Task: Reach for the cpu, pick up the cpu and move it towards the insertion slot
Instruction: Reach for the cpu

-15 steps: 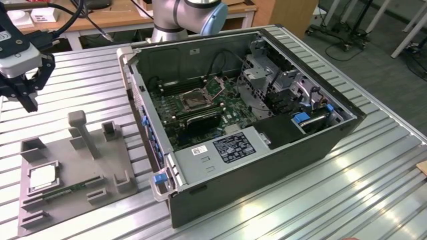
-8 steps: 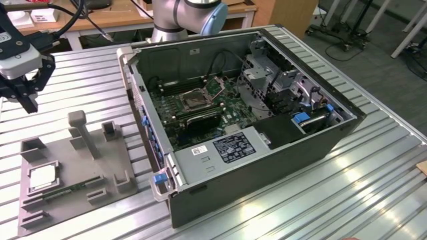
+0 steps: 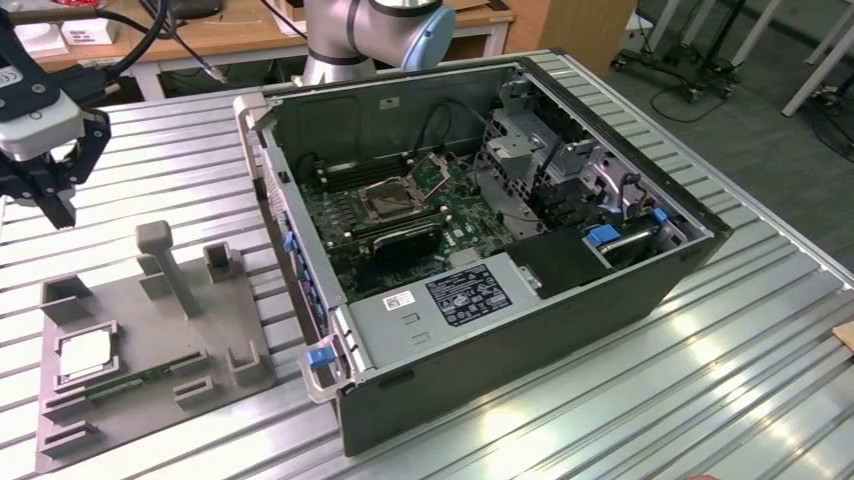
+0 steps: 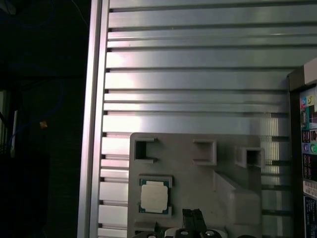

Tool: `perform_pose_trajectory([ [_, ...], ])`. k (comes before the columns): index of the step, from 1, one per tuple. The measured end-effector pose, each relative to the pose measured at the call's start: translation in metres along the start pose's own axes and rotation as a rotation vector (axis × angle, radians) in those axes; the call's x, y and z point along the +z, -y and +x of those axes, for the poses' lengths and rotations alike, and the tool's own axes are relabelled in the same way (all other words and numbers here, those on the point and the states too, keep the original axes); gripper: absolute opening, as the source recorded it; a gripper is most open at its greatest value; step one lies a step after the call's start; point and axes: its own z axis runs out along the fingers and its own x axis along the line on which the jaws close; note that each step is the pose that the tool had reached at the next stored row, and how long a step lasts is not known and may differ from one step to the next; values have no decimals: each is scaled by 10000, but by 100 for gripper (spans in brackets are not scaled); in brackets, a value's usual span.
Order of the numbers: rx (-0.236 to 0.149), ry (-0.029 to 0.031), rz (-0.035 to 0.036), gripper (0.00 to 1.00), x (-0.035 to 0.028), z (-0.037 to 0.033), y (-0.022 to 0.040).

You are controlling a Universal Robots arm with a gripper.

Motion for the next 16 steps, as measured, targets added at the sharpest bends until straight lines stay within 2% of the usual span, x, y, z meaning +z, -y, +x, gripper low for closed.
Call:
perform_pose_trajectory([
  [16,0,0,4,11,23,7,39],
])
